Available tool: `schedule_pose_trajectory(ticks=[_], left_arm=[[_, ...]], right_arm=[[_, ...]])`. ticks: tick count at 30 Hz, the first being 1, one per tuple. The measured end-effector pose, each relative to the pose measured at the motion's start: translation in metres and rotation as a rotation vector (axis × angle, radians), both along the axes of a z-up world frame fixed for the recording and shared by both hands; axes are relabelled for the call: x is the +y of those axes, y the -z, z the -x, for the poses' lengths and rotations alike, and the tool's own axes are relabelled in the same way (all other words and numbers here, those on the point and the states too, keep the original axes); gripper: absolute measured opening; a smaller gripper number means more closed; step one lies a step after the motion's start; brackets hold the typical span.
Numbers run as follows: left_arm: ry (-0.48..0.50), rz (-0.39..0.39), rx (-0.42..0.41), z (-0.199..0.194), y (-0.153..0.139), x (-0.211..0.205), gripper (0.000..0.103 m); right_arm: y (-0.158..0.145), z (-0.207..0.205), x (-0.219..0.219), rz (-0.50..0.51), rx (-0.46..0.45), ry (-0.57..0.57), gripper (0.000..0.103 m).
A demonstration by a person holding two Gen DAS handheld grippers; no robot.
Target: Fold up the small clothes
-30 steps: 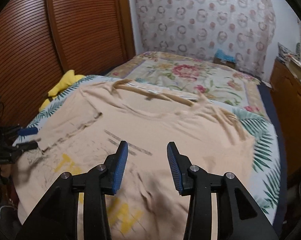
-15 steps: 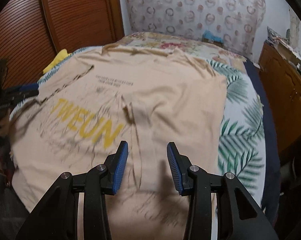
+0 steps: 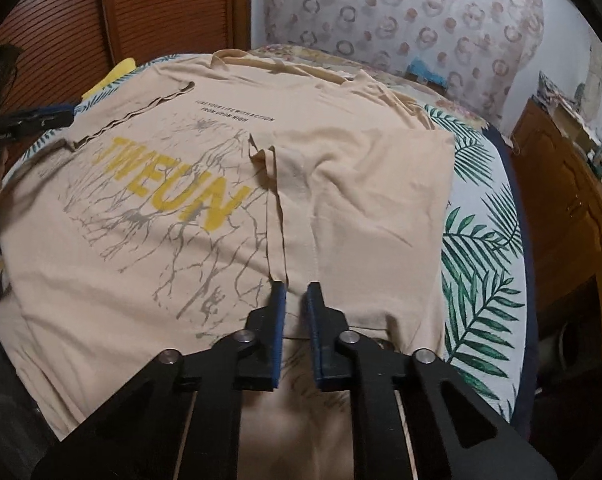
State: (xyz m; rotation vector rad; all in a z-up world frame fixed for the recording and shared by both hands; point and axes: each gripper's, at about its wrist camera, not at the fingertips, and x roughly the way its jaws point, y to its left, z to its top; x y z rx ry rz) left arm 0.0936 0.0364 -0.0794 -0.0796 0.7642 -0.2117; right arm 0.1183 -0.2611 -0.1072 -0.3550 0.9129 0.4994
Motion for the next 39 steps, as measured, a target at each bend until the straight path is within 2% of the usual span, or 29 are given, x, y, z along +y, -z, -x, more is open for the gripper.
schedule_pose_trajectory(ticks=[6,12,16,22,23,24,25,26,27,32,39], left_arm=[[-0.012,0.003,0.002,0.0,0.002,0.007,0.054],[-0.023,-0.011,0.005,-0.005,0.005,0.011,0.054],[-0.037,-0.022,0.01,-0.015,0.005,0.02,0.054],[-0.085,-0.033,0.03,-0.041,0.008,0.043,0.054],[-0.093,-0.039,0.034,-0.046,0.009,0.046,0.054],[-0.1,-0.049,0.038,-0.051,0.01,0.049,0.054],[-0.105,-0.055,0.042,-0.057,0.011,0.052,0.054],[-0.107,-0.059,0.046,-0.061,0.012,0.055,0.054],[-0.109,-0.061,0.052,-0.067,0.013,0.058,0.054],[-0.115,-0.057,0.101,-0.097,0.022,0.075,0.054],[-0.148,-0.109,0.147,-0.128,0.037,0.089,0.054]], right_arm=[[-0.005,0.009,-0.006,-0.054,0.029,-0.027,0.001],[-0.011,0.006,-0.013,-0.099,0.021,0.01,0.001],[-0.018,-0.008,-0.019,-0.109,-0.012,0.046,0.008],[-0.027,-0.048,-0.03,-0.138,-0.05,0.096,0.01],[-0.028,-0.06,-0.032,-0.143,-0.052,0.106,0.014],[-0.028,-0.068,-0.034,-0.142,-0.055,0.114,0.026],[-0.027,-0.077,-0.036,-0.142,-0.059,0.125,0.033],[-0.027,-0.086,-0.038,-0.143,-0.064,0.136,0.047],[-0.025,-0.096,-0.04,-0.146,-0.065,0.146,0.052],[-0.011,-0.145,-0.044,-0.114,-0.043,0.201,0.053],[-0.001,-0.19,-0.053,-0.089,-0.032,0.249,0.053]])
